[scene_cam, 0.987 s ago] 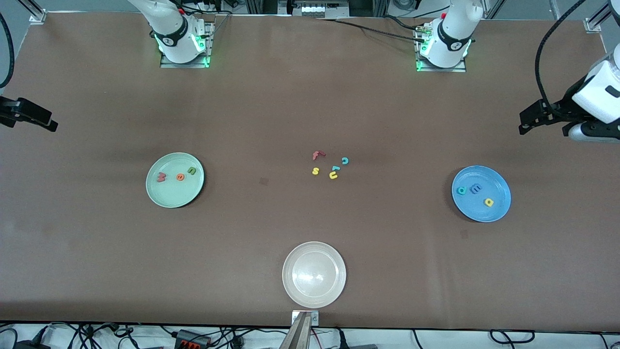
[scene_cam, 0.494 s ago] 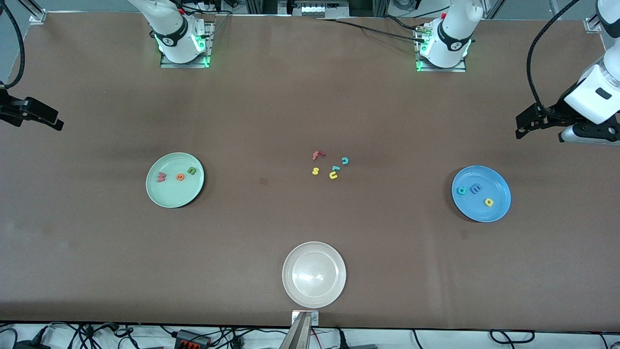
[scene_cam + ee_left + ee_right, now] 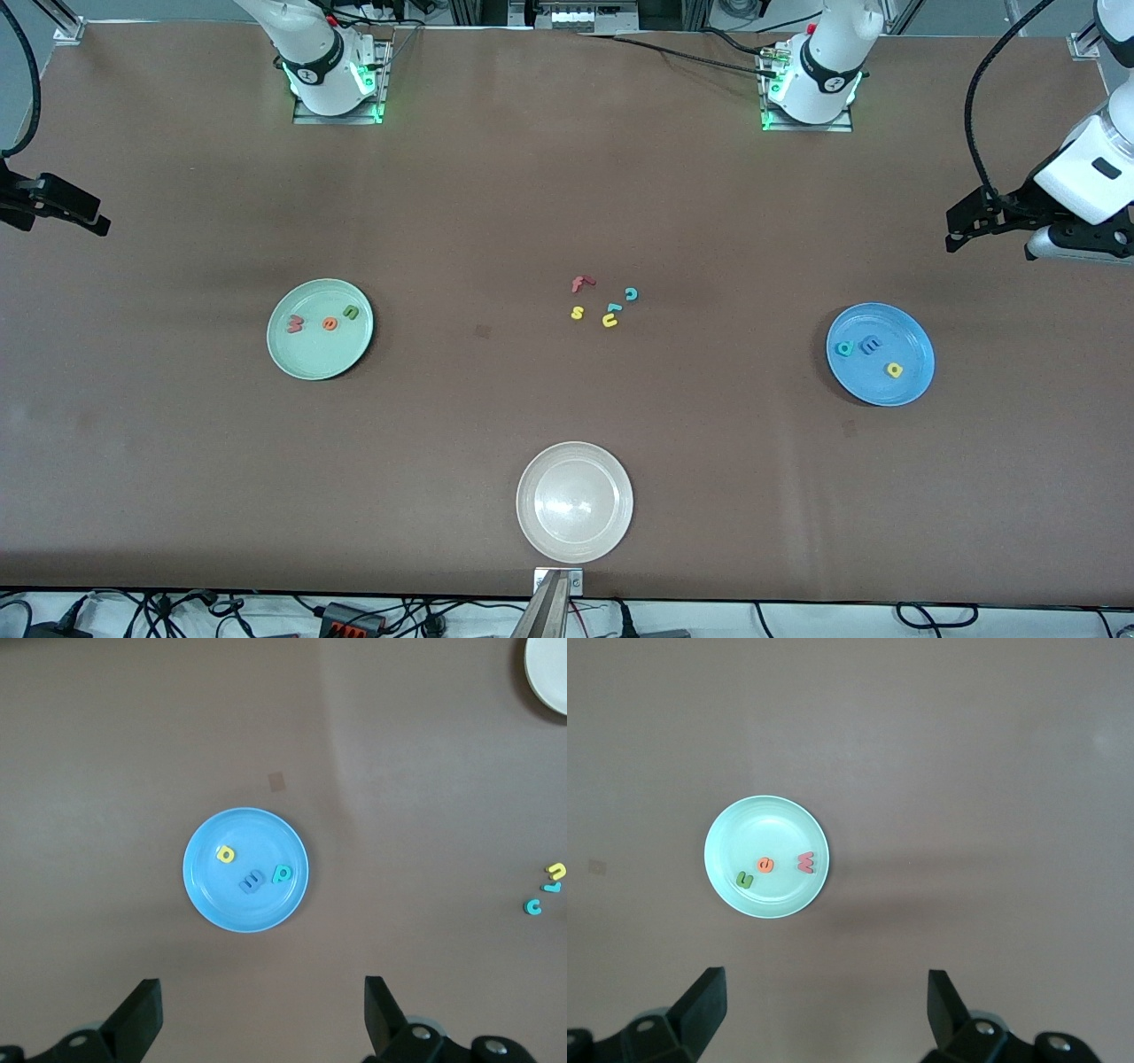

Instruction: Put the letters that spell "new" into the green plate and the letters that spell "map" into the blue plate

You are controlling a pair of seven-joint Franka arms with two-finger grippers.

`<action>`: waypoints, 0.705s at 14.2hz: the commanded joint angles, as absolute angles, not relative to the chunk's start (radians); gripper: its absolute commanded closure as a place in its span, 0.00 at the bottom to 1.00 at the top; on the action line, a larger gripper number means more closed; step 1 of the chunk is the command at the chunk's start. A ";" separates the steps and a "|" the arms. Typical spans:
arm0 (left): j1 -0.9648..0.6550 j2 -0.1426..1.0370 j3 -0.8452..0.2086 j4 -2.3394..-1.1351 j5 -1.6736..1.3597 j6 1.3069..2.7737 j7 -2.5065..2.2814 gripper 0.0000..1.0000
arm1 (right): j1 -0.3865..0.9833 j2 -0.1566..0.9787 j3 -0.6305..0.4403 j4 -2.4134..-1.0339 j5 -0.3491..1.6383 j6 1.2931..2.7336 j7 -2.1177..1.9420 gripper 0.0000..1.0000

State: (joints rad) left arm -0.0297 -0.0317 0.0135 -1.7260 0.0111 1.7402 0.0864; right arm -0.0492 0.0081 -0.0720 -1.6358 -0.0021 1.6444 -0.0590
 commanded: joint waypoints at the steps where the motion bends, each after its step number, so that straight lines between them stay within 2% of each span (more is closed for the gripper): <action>1: -0.034 -0.017 0.017 -1.675 0.005 1.689 0.112 0.00 | -0.061 -0.028 -0.060 -1.669 -0.014 1.660 -0.075 0.00; 10: -0.035 -0.018 0.012 -1.672 0.005 1.687 0.107 0.00 | -0.066 -0.026 -0.061 -1.670 -0.014 1.655 -0.078 0.00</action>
